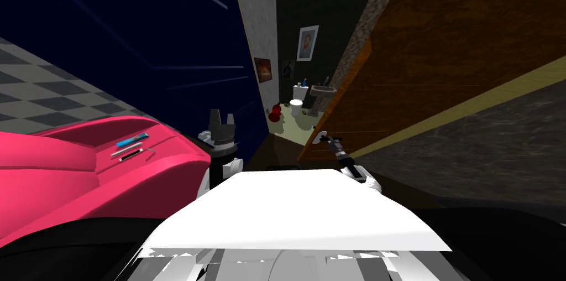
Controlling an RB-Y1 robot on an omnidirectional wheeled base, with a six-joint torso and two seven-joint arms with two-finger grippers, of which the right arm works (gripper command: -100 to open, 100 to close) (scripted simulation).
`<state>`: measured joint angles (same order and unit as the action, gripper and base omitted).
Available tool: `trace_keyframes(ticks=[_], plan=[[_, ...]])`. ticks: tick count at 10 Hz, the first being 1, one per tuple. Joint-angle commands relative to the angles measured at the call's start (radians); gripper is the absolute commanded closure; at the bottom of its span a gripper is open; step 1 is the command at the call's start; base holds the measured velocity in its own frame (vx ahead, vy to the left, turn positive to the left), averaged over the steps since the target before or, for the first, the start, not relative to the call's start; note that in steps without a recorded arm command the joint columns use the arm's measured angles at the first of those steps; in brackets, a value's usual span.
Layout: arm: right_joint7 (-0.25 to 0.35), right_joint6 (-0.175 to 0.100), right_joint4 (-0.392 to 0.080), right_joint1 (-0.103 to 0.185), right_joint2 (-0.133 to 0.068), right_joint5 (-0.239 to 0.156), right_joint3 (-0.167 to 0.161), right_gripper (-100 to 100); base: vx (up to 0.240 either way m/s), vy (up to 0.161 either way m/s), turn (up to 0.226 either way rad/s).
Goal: Pull the door open
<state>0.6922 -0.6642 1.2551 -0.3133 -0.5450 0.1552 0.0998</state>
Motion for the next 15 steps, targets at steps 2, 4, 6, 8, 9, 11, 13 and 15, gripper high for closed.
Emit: trace_keyframes(ticks=[2, 4, 6, 8, 9, 11, 13, 15], plan=[[0.018, -0.045, -0.012, -0.02, -0.02, 0.002, 0.002, 100, -0.243, -0.08, 0.153], [0.031, -0.077, -0.021, -0.033, -0.036, 0.004, 0.002, 100, -0.18, -0.079, 0.137], [0.043, -0.107, -0.03, -0.045, -0.05, 0.006, 0.002, 100, -0.22, -0.075, 0.136], [0.049, -0.126, -0.038, -0.048, -0.054, 0.012, -0.004, 100, -0.126, -0.04, 0.095], [0.052, -0.133, -0.042, -0.05, -0.057, 0.012, -0.004, 100, -0.214, -0.087, 0.145], [0.062, -0.166, -0.056, -0.057, -0.069, 0.017, -0.003, 100, -0.189, -0.083, 0.127], [0.073, -0.2, -0.072, -0.064, -0.081, 0.021, -0.001, 100, -0.199, -0.097, 0.131], [0.083, -0.234, -0.087, -0.071, -0.094, 0.025, 0.0, 100, -0.233, -0.087, 0.125]])
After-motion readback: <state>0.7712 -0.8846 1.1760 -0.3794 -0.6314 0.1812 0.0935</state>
